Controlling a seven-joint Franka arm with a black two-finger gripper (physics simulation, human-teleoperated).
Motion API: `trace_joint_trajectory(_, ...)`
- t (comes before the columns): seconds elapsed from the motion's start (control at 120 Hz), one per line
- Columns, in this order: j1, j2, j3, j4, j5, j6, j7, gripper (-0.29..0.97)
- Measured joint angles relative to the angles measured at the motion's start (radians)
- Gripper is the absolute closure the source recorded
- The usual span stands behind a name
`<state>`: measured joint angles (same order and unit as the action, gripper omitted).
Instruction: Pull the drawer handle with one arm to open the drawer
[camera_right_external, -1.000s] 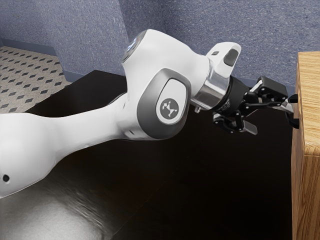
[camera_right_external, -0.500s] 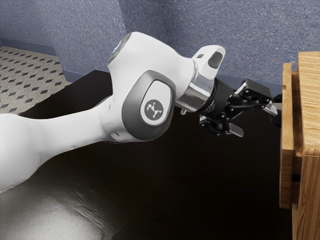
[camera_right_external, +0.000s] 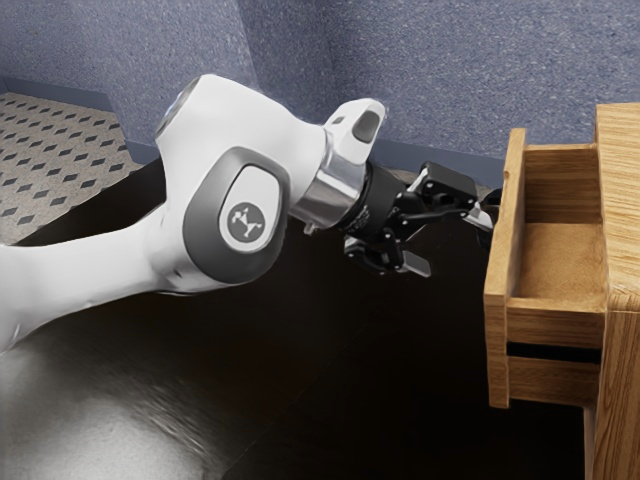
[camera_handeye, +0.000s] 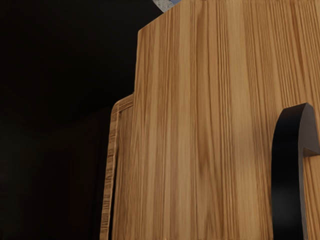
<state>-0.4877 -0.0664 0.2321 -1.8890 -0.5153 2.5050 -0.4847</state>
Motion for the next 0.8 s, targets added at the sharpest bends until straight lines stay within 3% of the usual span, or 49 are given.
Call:
trace_joint_trajectory(0.325, 0.002, -0.141, 0.060, -0.146, -0.004, 0.016, 0.002, 0.00)
trace_joint_trajectory(0.8, -0.006, -0.176, 0.063, -0.148, 0.014, 0.030, 0.006, 0.00)
